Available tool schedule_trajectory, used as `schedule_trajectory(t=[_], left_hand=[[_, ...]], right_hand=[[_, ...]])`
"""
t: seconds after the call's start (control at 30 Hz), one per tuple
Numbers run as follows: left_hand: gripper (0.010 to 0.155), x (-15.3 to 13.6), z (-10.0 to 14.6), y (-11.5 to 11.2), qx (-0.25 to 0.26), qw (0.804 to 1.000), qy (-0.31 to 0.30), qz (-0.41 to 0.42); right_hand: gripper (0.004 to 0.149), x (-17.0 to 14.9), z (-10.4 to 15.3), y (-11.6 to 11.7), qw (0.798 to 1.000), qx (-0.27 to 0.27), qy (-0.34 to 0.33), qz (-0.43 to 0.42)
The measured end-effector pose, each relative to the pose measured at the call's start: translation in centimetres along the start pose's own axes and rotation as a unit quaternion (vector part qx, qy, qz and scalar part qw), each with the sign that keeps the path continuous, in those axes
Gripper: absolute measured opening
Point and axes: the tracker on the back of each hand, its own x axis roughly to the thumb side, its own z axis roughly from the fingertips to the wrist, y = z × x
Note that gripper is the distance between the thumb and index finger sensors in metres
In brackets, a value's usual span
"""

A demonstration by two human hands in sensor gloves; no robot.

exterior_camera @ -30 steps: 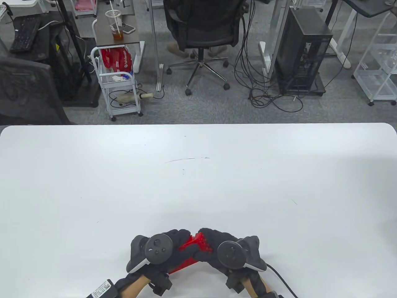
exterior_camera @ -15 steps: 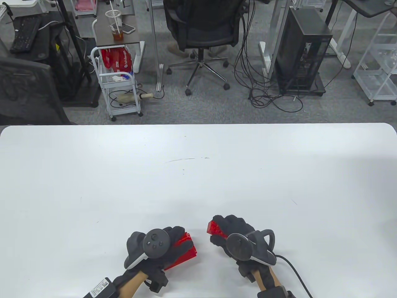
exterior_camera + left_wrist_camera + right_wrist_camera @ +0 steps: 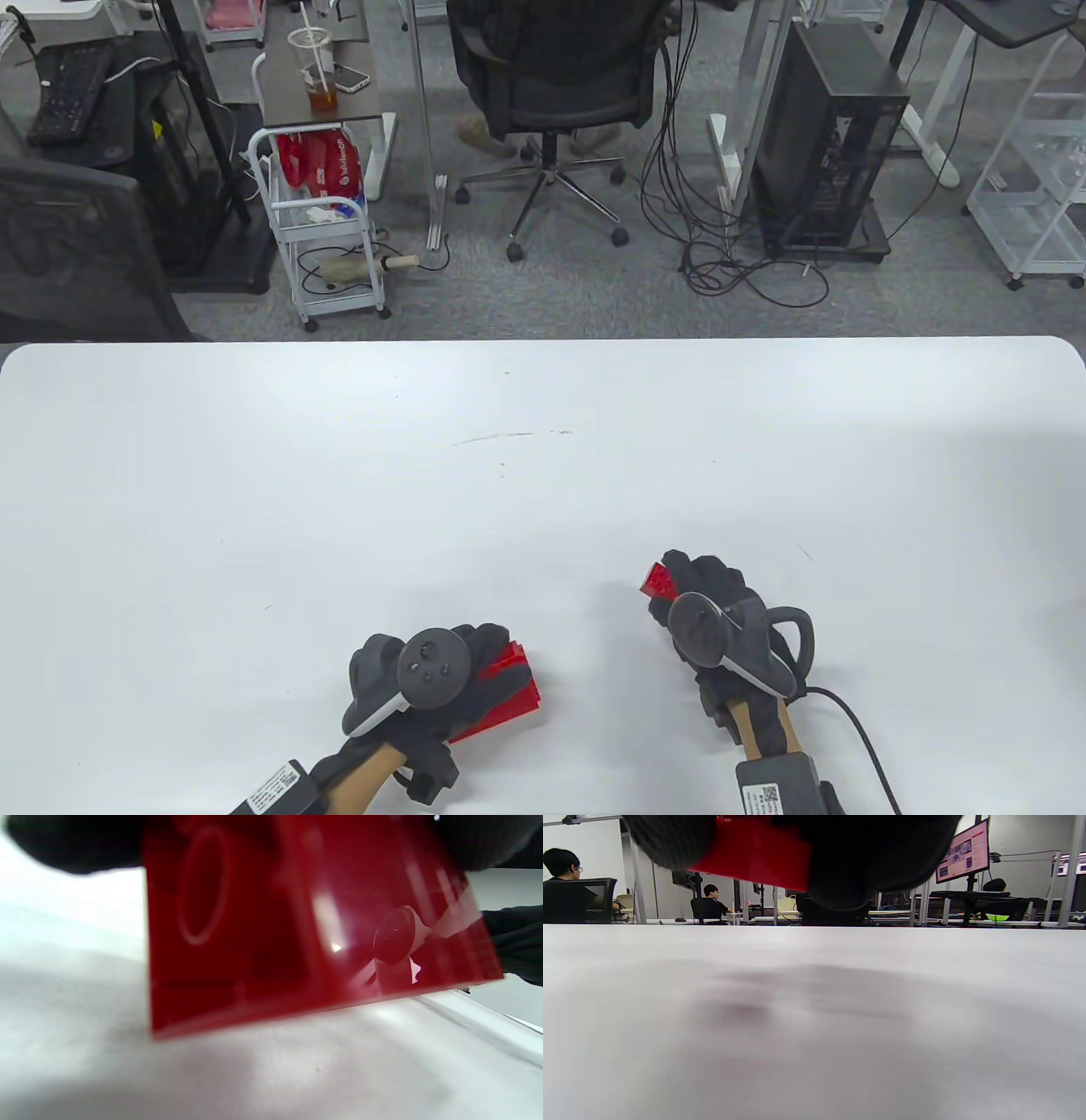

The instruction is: Separate stacked toy bricks from each other

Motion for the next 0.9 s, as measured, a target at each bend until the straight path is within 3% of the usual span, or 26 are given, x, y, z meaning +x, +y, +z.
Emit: schedule_trajectory(t=[0.9], left_hand=[[0.068, 0.1, 0.1, 0.0, -0.010, 1.000, -0.003, -0.003]], right_hand=[[0.064, -6.9, -0.9, 1.6, 0.987, 0.074, 0.145, 0.012]])
